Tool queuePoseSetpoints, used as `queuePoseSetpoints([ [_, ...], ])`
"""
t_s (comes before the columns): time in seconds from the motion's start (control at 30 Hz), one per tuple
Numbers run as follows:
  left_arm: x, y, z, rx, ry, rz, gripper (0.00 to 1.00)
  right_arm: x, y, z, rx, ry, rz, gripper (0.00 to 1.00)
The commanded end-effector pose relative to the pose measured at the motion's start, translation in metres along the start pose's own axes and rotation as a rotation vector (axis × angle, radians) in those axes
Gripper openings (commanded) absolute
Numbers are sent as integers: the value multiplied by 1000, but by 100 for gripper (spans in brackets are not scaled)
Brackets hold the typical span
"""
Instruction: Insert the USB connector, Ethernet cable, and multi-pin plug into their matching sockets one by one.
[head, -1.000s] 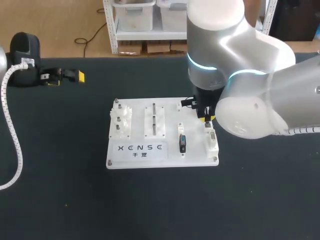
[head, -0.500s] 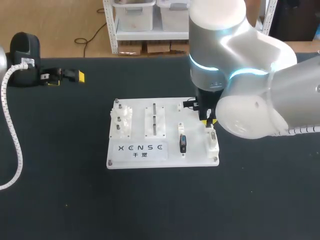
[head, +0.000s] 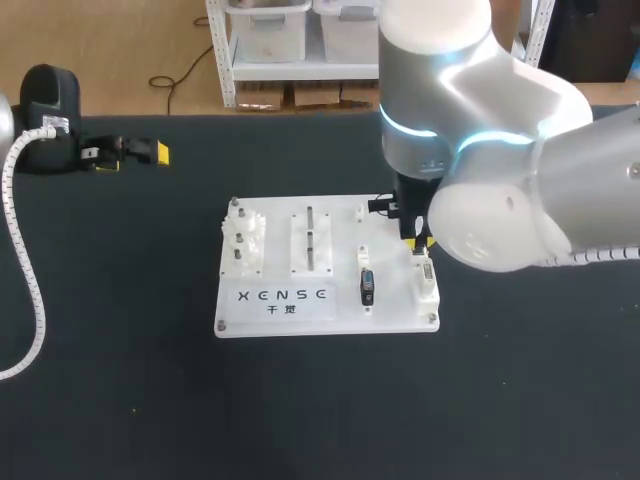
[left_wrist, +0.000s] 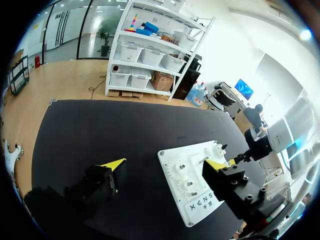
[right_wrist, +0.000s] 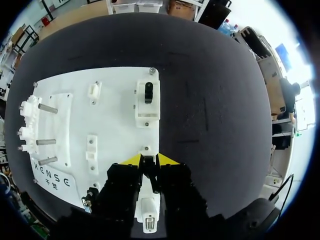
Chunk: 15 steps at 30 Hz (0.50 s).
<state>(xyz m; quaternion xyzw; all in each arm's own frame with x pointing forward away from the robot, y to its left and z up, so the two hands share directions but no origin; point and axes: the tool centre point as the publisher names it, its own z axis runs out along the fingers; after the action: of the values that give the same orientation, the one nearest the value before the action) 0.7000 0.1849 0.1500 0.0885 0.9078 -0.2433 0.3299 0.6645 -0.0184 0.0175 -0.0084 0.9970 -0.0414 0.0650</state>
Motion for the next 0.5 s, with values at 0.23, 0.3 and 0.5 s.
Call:
queuePoseSetpoints([
  [0.23, 0, 0, 0, 0, 0, 0, 100, -5, 0, 11, -1, 60, -28, 0],
  [0.3, 0, 0, 0, 0, 0, 0, 100, -7, 0, 11, 0, 60, -32, 0],
  [0.5, 0, 0, 0, 0, 0, 0, 100, -9, 2, 10, -19, 73, -36, 0],
])
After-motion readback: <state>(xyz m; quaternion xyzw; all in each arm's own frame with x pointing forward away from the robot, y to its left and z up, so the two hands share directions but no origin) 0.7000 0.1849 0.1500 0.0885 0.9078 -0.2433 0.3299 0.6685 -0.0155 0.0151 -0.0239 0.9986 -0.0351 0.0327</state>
